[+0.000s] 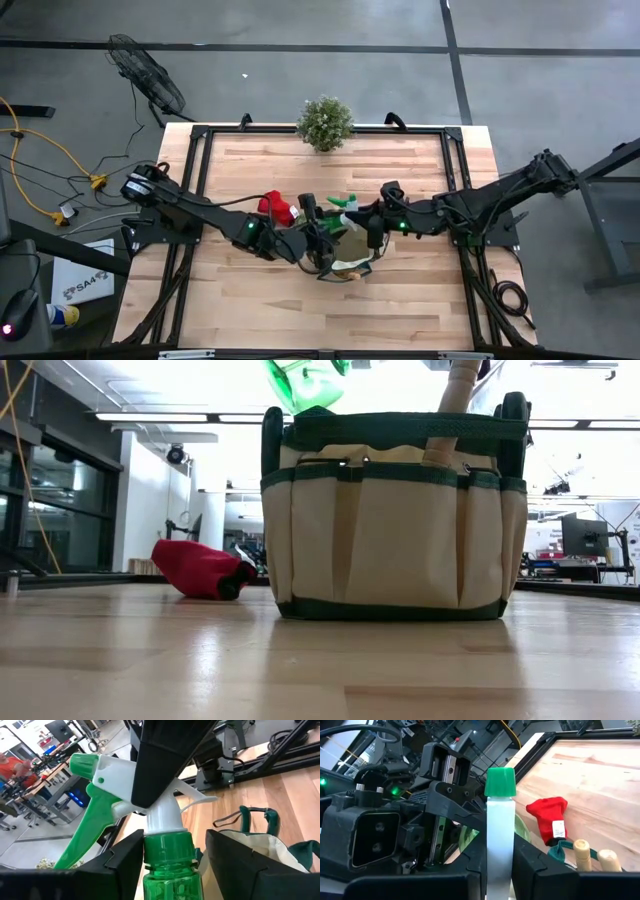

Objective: Pick & Place Garden tools in Gardening bag
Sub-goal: Put the spray bottle into the gardening bag

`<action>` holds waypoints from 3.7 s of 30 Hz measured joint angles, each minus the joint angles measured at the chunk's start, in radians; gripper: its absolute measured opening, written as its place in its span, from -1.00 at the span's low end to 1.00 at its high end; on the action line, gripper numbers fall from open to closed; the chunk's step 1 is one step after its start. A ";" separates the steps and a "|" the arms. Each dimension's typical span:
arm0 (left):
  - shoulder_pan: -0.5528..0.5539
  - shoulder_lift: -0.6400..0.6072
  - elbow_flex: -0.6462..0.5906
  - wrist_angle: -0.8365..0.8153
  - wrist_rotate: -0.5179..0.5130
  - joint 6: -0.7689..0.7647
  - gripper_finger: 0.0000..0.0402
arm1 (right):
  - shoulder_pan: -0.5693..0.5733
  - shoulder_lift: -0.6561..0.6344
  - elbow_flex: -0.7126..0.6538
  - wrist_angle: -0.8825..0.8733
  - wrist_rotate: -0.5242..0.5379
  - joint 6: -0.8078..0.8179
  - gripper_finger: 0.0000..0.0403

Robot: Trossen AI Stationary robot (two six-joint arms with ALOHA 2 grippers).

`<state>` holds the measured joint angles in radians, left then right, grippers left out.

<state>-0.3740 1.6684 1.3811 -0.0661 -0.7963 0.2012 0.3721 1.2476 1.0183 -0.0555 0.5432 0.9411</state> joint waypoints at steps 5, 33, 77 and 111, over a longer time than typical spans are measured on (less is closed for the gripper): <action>0.000 0.001 0.000 -0.002 -0.001 0.000 0.04 | 0.001 0.000 0.000 -0.009 0.000 0.000 -0.79; -0.145 0.003 0.378 -0.749 -0.112 -0.300 0.05 | 0.001 -0.222 0.028 -0.376 -0.108 -0.044 -0.79; -0.183 0.003 0.558 -1.090 -0.104 -0.733 0.05 | -0.079 0.151 0.396 -0.892 -0.312 0.048 -0.79; -0.182 0.003 0.558 -1.141 -0.082 -0.732 0.05 | -0.120 0.215 0.394 -0.961 -0.429 -0.411 -0.79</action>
<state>-0.5564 1.6711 1.9392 -1.2068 -0.8783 -0.5308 0.2523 1.4624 1.4128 -1.0168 0.1145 0.5300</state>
